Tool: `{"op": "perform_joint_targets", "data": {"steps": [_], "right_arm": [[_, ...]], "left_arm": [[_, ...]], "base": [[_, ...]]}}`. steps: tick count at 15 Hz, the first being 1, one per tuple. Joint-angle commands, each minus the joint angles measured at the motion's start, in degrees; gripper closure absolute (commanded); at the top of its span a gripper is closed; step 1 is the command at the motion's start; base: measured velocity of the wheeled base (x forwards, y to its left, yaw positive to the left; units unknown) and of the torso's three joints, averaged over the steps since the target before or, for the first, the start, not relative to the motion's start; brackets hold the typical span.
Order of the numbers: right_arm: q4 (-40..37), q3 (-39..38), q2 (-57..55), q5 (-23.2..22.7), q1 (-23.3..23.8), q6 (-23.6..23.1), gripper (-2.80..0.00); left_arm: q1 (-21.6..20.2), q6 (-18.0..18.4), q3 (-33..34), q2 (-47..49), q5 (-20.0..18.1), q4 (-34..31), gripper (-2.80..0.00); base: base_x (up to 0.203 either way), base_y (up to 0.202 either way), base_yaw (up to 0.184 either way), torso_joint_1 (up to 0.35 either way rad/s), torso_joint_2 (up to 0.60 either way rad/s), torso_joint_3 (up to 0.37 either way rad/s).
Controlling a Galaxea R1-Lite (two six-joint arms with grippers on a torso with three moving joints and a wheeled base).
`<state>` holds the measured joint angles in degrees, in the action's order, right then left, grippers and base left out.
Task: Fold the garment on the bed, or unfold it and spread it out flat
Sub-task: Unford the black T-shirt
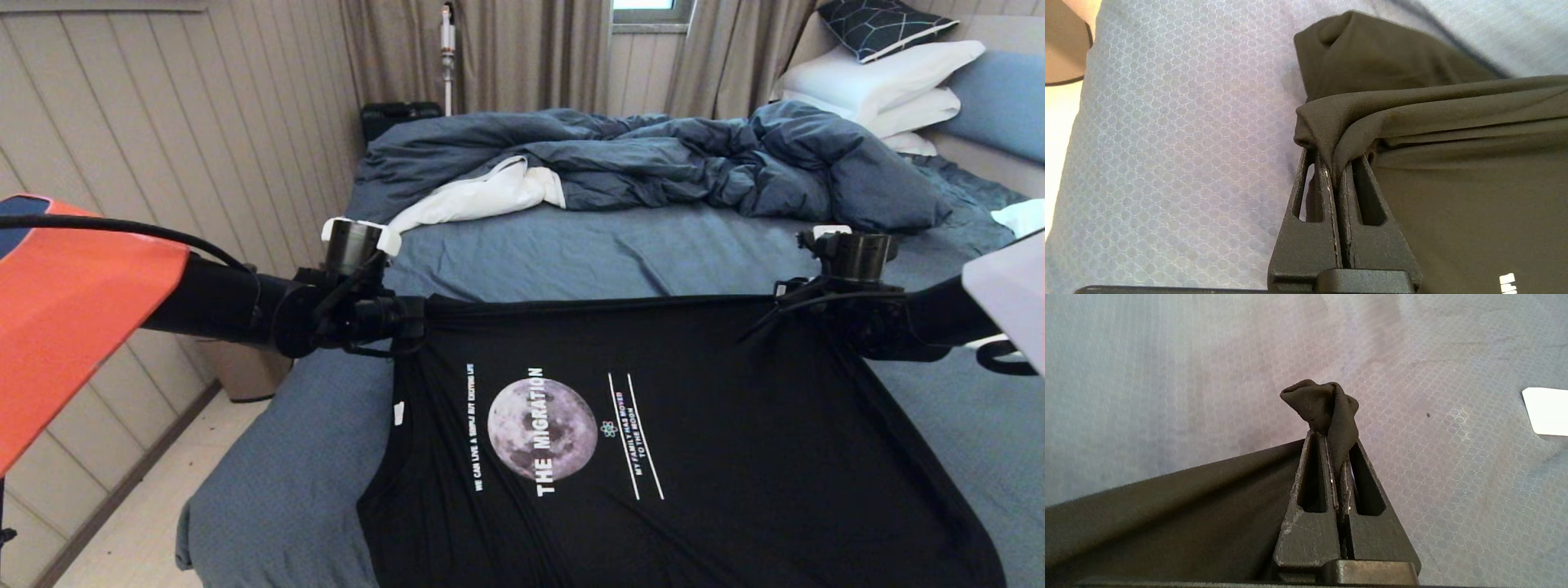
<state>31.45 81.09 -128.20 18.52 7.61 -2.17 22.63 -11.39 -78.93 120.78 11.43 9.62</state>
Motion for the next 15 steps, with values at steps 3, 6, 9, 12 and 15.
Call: {"op": "perform_joint_targets", "data": {"steps": [3,6,9,12,15], "right_arm": [[0.2,0.7,-1.6,0.1,-0.1,-1.5,0.00],[0.1,1.0,-2.2,0.0,-0.1,-3.3,-2.80],[-0.2,1.1,-2.3,-0.2,0.0,-4.1,-2.80],[-0.2,1.1,-0.9,-0.2,0.0,-4.0,-2.80],[-0.3,0.3,2.4,-0.3,0.0,-3.9,-2.80]], "left_arm": [[-0.4,1.1,0.0,1.5,0.1,0.1,0.00],[-0.4,2.5,0.0,1.9,0.8,-0.4,-2.80],[-0.4,2.6,0.0,1.9,0.7,0.1,-2.80],[-0.5,2.6,0.0,0.7,0.7,0.2,-2.80],[-1.1,2.5,0.0,-2.8,0.7,0.1,-2.80]], "base": [[0.000,0.000,0.000,0.000,0.00,0.000],[0.000,0.000,0.000,0.000,0.00,0.000],[0.000,0.000,0.000,0.000,0.00,0.000],[0.000,0.000,0.000,0.000,0.00,0.000],[0.000,0.000,0.000,0.000,0.00,0.000]]}}
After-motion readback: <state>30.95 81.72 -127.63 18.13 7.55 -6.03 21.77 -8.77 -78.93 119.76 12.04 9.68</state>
